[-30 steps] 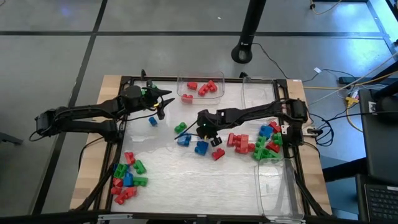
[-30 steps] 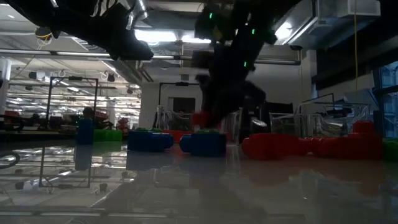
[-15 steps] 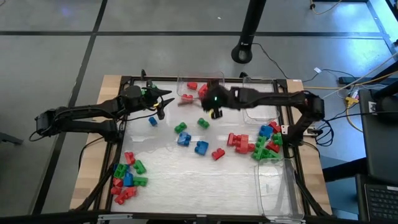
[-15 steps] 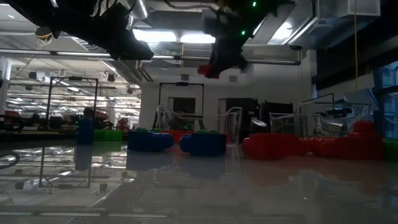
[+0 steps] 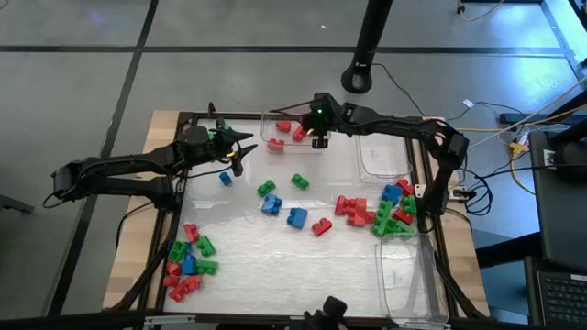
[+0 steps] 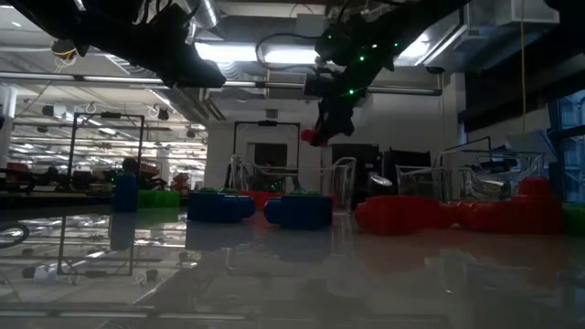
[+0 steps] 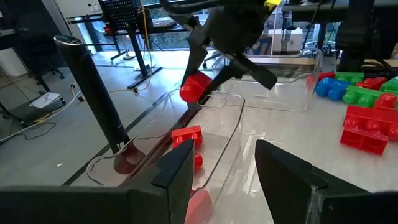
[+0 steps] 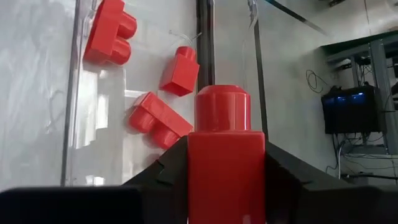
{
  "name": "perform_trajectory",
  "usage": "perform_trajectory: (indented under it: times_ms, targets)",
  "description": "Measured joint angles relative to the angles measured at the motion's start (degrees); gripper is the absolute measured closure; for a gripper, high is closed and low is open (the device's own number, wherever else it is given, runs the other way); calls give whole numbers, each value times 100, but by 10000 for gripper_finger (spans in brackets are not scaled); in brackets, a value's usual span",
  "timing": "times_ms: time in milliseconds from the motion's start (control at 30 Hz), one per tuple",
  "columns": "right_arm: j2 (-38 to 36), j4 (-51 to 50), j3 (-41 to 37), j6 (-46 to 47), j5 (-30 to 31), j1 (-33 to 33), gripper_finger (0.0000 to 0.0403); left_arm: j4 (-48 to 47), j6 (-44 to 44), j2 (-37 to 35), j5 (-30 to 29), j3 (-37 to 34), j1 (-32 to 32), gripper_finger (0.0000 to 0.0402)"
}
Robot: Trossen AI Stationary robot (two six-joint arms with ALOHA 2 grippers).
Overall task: Sort blocks
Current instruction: Put the red game piece into the top left transparent bin
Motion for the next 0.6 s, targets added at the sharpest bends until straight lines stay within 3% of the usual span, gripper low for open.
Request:
perform_trajectory:
  times_ms: [300, 600]
  targets:
    - [37, 82, 0, 4, 94, -1, 251, -2, 0, 0, 2, 0, 0, 243]
    - [37, -51, -2, 155, 141, -1, 130, -11, 2, 0, 2, 0, -2, 243]
